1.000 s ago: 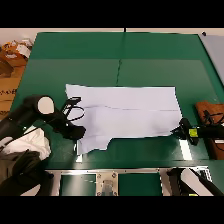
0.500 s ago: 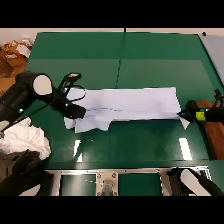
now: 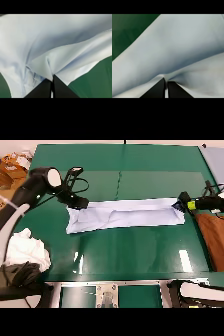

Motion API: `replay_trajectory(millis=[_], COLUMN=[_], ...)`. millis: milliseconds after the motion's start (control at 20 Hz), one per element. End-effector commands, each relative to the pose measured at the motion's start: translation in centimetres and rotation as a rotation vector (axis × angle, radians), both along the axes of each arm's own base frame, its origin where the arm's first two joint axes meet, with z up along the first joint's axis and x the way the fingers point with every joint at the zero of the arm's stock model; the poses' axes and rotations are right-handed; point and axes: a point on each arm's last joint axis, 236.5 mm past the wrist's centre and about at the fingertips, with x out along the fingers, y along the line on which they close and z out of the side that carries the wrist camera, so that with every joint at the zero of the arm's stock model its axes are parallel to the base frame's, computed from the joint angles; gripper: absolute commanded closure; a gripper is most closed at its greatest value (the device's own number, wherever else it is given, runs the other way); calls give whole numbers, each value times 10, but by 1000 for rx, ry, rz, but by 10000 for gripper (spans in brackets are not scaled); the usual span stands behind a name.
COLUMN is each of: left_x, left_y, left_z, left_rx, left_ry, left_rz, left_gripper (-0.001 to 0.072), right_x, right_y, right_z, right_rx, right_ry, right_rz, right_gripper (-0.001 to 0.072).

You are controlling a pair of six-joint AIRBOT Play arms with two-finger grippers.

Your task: Fold the shirts.

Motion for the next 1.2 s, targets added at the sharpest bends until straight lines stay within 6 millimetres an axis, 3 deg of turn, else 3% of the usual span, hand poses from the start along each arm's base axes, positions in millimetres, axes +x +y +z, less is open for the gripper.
replay_trajectory(millis=[0,50,100,150,200,300,350,450,550,600,650,700,850,950,1150], left_x=[47,59,69,79,86,92,93,93,79,71,65,63,60,60,66], left_y=[-19,-19,-16,-11,0,34,48,72,76,74,69,61,41,40,38], left_z=[-32,-38,-38,-31,-24,-8,0,10,7,4,3,4,9,10,12], left_rx=[-75,-81,-72,-58,-34,25,30,35,33,36,19,-11,-90,-99,-110], left_ry=[-73,-104,-143,-181,-191,-166,-147,-114,-42,-7,18,28,44,45,20], left_rz=[18,47,59,84,120,191,228,270,274,268,258,237,210,210,217], left_gripper=[679,677,487,150,125,125,125,126,127,242,538,673,672,672,672], right_x=[51,66,79,85,84,68,54,28,7,0,-7,-12,-22,-27,-21], right_y=[-5,-15,-27,-37,-47,-69,-80,-101,-111,-111,-108,-103,-85,-74,-55], right_z=[-30,-30,-22,-7,11,34,34,22,2,-9,-23,-35,-67,-80,-91], right_rx=[6,-13,-32,-50,-69,-73,-65,-66,-49,-37,-20,3,99,158,240], right_ry=[-37,-65,-100,-131,-156,-141,-108,-47,-7,9,29,50,76,80,46], right_rz=[-12,-29,-28,0,52,123,131,150,158,170,195,227,332,377,415], right_gripper=[553,454,394,395,382,215,171,171,171,171,171,171,171,171,171])
